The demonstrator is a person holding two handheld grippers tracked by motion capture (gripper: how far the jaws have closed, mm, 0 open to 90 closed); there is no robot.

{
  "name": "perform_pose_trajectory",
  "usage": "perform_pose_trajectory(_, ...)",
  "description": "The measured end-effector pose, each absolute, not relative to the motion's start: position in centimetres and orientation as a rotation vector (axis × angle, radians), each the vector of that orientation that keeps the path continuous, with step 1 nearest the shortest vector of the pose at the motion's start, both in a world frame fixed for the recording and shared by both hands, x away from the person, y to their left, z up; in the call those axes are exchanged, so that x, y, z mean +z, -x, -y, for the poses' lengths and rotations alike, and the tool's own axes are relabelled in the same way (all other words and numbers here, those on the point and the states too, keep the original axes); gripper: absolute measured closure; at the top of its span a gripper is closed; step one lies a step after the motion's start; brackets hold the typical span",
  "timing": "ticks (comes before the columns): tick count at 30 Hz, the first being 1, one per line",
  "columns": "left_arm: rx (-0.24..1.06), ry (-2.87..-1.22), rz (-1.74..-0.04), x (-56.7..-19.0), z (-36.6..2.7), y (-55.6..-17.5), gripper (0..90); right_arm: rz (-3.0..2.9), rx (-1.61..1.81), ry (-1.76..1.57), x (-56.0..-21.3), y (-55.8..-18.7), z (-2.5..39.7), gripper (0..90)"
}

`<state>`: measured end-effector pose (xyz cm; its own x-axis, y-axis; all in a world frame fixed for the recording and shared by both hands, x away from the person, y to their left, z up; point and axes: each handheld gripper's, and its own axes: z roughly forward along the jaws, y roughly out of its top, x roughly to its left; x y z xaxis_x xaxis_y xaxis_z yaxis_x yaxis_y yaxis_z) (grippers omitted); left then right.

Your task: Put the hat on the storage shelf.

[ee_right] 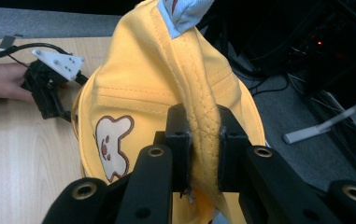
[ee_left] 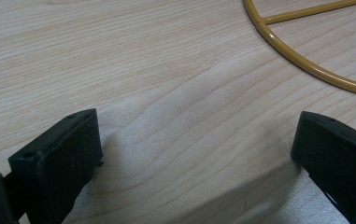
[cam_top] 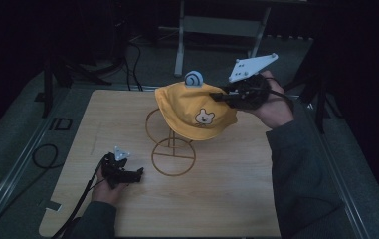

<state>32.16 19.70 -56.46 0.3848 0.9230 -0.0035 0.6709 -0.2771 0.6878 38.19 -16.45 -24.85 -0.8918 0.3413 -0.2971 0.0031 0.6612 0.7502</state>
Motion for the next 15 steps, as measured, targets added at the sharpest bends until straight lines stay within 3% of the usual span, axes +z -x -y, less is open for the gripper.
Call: perform_pose_trajectory(15,0.541,-2.038,-1.363,-56.5,-19.7,-32.2,2.0,-2.540,1.065,-0.220,-25.8,-39.1,10.7,76.3)
